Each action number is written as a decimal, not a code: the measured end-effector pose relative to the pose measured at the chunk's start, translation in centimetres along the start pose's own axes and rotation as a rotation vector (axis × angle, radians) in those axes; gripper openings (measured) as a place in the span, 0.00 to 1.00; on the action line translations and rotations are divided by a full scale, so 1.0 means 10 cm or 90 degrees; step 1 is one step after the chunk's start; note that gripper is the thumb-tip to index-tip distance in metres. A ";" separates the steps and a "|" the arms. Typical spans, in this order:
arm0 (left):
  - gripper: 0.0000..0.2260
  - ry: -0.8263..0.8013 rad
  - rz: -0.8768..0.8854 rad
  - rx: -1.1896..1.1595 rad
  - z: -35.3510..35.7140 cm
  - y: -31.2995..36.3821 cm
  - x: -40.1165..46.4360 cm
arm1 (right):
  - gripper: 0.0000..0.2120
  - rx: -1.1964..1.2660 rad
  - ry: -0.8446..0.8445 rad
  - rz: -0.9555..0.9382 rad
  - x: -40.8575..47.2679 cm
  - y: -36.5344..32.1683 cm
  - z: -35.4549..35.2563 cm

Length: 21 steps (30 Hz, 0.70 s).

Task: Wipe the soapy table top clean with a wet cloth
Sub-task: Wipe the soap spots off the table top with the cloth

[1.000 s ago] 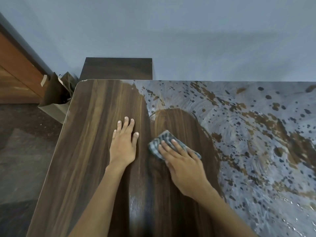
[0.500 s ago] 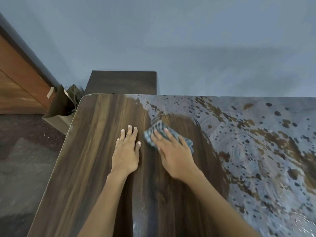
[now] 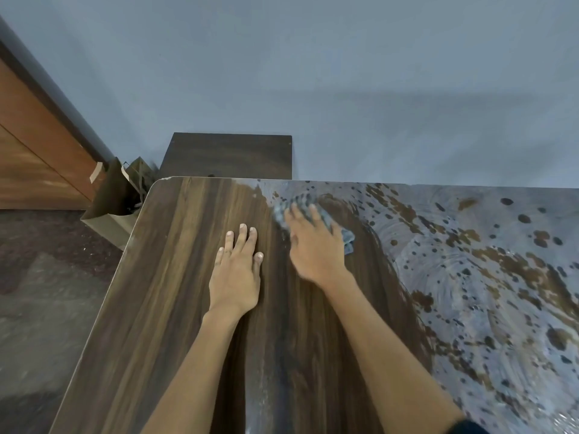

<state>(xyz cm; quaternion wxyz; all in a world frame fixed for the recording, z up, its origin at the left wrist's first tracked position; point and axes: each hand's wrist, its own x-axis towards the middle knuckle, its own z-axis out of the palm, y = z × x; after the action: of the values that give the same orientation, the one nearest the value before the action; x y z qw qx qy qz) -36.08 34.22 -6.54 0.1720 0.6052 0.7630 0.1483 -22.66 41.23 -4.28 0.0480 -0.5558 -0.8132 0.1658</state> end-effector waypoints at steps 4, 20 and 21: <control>0.22 0.022 0.011 0.017 0.00 -0.03 0.11 | 0.24 -0.056 0.009 -0.099 -0.72 0.06 0.07; 0.28 0.119 0.062 0.123 0.15 -0.13 0.17 | 0.25 -0.026 0.004 -0.093 0.56 -0.16 -0.01; 0.28 0.120 0.063 0.122 0.14 -0.13 0.17 | 0.24 -0.036 -0.009 -0.129 0.43 -0.14 -0.01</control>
<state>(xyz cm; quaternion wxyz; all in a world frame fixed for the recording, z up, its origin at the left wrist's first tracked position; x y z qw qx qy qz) -36.93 35.59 -8.55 0.0334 0.6390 0.7557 0.1396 -25.47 44.80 -4.18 0.0432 -0.4704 -0.8700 0.1411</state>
